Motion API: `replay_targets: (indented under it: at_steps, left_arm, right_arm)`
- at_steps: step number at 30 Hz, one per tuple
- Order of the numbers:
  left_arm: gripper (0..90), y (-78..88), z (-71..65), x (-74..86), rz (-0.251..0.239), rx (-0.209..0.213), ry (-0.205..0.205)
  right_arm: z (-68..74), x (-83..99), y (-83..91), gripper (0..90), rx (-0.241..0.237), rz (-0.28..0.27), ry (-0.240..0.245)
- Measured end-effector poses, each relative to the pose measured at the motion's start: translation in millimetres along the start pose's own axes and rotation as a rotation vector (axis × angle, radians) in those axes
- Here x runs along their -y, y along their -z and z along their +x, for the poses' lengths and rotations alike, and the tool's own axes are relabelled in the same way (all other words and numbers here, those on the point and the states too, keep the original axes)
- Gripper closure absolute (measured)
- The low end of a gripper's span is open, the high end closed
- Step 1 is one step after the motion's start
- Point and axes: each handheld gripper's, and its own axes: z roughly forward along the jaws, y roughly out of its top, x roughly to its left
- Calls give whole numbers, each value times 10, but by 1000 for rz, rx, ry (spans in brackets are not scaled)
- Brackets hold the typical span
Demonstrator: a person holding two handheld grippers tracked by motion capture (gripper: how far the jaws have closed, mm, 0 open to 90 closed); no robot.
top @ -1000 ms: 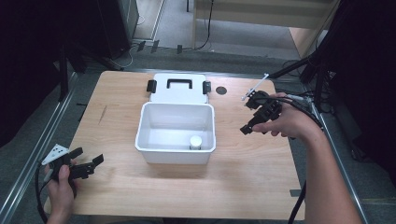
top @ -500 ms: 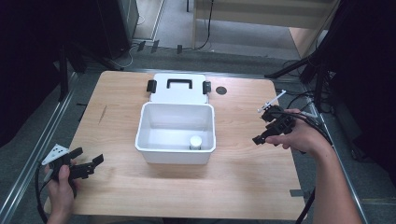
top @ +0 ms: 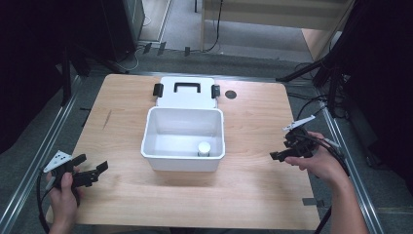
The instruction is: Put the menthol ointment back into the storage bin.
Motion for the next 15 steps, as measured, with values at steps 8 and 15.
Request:
replay_targets:
  at_steps: [8,15]
  left_arm:
    - [3,1,1,0,0,-1,1]
    - [3,1,1,1,0,-1,2]
  right_arm:
    - [-63,344,-107,239,8,-150,-64]
    - [-44,678,-234,229,3,-283,-124]
